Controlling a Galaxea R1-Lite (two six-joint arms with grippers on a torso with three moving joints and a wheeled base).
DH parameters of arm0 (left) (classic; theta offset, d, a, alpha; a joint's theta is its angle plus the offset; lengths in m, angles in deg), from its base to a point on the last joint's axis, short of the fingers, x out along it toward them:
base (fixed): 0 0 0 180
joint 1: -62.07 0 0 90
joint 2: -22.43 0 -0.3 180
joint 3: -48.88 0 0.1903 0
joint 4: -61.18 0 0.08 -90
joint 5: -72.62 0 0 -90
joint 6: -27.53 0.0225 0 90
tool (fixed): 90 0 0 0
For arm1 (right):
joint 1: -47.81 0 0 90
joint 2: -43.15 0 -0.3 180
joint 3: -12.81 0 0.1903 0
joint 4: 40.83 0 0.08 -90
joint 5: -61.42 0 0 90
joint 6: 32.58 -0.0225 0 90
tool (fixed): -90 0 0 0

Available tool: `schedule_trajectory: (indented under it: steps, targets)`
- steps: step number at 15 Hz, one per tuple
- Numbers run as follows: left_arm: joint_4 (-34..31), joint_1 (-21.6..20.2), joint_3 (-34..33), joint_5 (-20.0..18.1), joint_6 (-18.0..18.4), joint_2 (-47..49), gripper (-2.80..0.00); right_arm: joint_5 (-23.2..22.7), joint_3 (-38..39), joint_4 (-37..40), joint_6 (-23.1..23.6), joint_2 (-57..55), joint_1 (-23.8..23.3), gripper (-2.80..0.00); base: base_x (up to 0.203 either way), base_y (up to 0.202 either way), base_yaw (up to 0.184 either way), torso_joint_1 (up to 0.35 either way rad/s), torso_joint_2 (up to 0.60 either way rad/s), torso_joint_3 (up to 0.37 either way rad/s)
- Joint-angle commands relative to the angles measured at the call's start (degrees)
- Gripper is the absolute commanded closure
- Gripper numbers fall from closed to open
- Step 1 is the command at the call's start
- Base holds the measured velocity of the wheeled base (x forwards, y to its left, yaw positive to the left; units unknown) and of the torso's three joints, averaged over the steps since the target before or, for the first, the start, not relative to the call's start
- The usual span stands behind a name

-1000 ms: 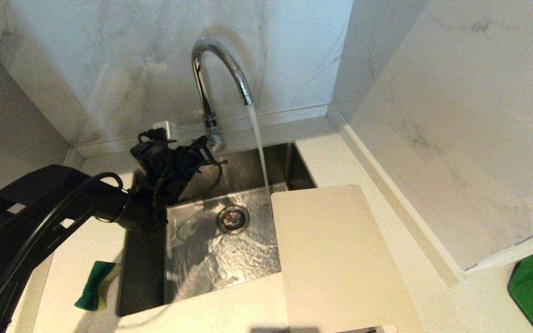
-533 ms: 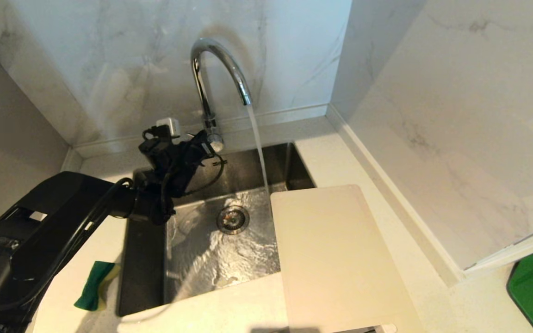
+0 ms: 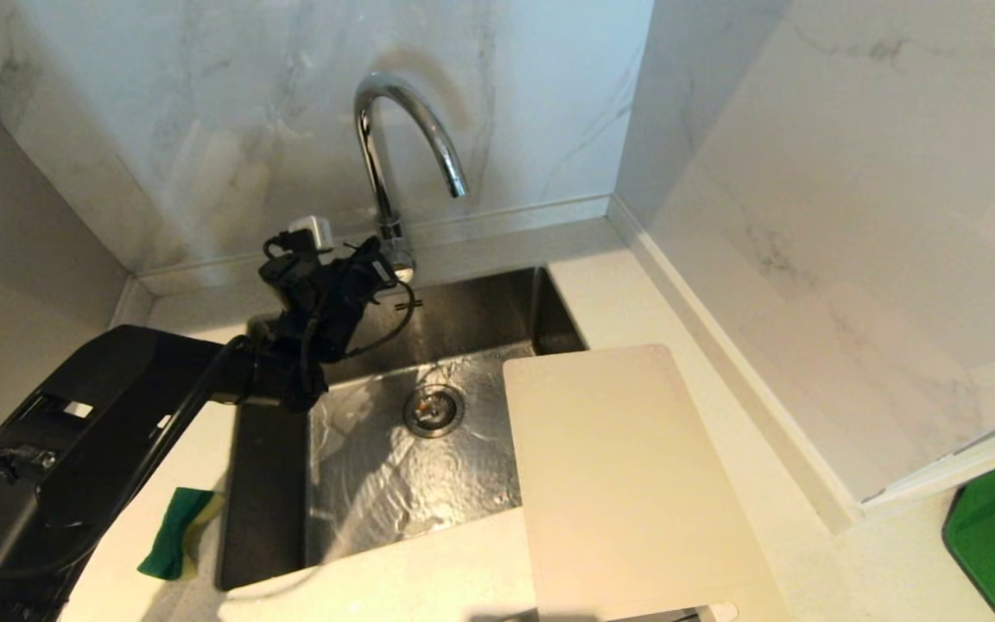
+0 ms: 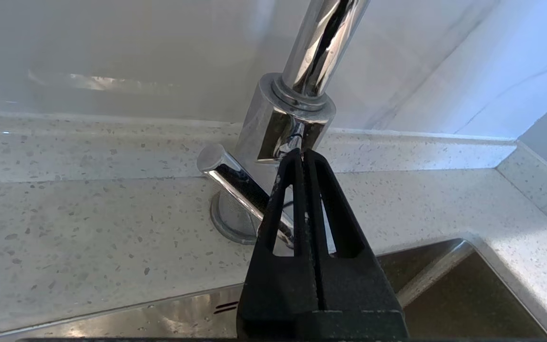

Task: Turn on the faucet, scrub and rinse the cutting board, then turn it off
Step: Turn off the tap

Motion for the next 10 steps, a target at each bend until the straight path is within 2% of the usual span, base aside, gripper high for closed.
schedule_trajectory:
  steps: [1, 7, 10]
  targets:
    - [0.1, -0.1, -2.1, 0.6, -0.3, -1.4, 0.0, 0.0, 0.0, 0.0, 0.1, 0.0, 0.0, 0.0, 0.0, 0.0, 0.0, 0.0, 0.0, 0.0]
    - [0.0, 2.0, -16.7, 0.3, 0.0, -16.9, 0.0, 0.0, 0.0, 0.0, 0.1, 0.0, 0.0, 0.0, 0.0, 0.0, 0.0, 0.0, 0.0, 0.0]
    - [-3.7, 1.5, -22.4, 0.3, 1.4, -27.2, 0.0, 0.0, 0.0, 0.0, 0.0, 0.0, 0.0, 0.0, 0.0, 0.0, 0.0, 0.0, 0.0, 0.0]
